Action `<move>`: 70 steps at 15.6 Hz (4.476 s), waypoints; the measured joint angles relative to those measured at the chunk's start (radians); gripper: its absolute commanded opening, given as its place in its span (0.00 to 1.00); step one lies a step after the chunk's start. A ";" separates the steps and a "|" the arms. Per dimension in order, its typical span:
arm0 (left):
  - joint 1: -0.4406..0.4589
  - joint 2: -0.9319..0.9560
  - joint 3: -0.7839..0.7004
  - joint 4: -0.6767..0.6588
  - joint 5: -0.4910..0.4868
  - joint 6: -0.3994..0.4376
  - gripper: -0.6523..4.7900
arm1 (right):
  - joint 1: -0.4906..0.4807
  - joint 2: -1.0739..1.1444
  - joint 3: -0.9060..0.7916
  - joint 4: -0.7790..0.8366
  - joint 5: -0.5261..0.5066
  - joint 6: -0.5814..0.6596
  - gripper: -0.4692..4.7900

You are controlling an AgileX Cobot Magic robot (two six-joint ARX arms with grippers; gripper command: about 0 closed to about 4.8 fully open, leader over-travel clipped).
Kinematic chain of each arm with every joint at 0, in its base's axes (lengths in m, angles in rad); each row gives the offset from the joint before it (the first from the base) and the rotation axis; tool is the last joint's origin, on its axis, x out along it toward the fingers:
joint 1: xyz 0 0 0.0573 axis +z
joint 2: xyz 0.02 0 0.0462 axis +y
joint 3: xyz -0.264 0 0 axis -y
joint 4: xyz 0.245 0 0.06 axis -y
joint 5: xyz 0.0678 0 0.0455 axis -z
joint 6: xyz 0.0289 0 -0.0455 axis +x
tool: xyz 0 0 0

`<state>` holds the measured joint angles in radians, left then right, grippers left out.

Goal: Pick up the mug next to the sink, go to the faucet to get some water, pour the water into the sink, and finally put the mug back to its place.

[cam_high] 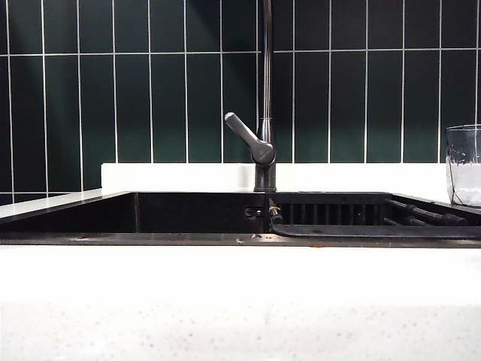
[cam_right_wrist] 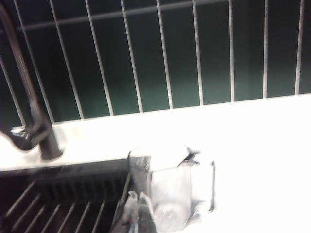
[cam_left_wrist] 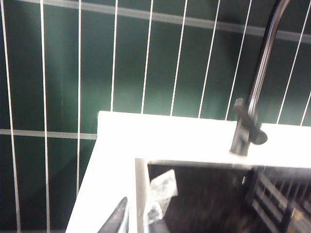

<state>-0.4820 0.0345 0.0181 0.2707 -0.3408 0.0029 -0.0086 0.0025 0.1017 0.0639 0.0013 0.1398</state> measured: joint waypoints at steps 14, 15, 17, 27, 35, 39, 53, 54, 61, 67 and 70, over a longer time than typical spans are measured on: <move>0.000 0.000 -0.014 -0.102 0.026 -0.048 0.22 | 0.117 0.001 -0.095 0.077 0.017 -0.058 0.08; 0.000 0.000 -0.014 -0.121 0.026 -0.057 0.22 | 0.117 0.000 -0.095 0.077 0.017 -0.058 0.08; 0.000 0.000 -0.014 -0.151 0.026 -0.061 0.22 | 0.116 0.000 -0.095 0.077 0.017 -0.058 0.08; 0.008 -0.035 -0.013 -0.164 0.027 -0.061 0.22 | 0.112 0.000 -0.095 0.076 0.017 -0.058 0.08; 0.348 -0.036 -0.014 -0.178 0.026 -0.062 0.22 | 0.066 0.000 -0.095 0.076 0.014 -0.058 0.08; 0.348 -0.036 -0.014 -0.178 0.026 -0.063 0.22 | -0.132 0.000 -0.095 0.076 0.035 -0.057 0.08; 0.345 -0.035 -0.012 -0.192 0.296 -0.064 0.22 | -0.131 0.000 -0.095 0.008 0.058 -0.057 0.08; 0.345 -0.035 -0.013 -0.192 0.296 -0.064 0.22 | -0.130 0.000 -0.095 0.008 0.039 -0.056 0.08; 0.345 -0.035 -0.013 -0.193 0.296 -0.064 0.22 | 0.075 0.000 -0.095 -0.020 -0.024 -0.056 0.08; 0.345 -0.035 -0.013 -0.196 0.296 -0.064 0.22 | 0.099 0.000 -0.095 -0.052 -0.024 -0.056 0.08; 0.345 -0.035 -0.013 -0.200 0.294 -0.064 0.22 | 0.099 0.000 -0.095 -0.091 -0.019 -0.056 0.08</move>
<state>-0.1368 -0.0006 0.0055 0.0708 -0.0463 -0.0608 0.0906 0.0025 0.0071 -0.0269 -0.0177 0.0837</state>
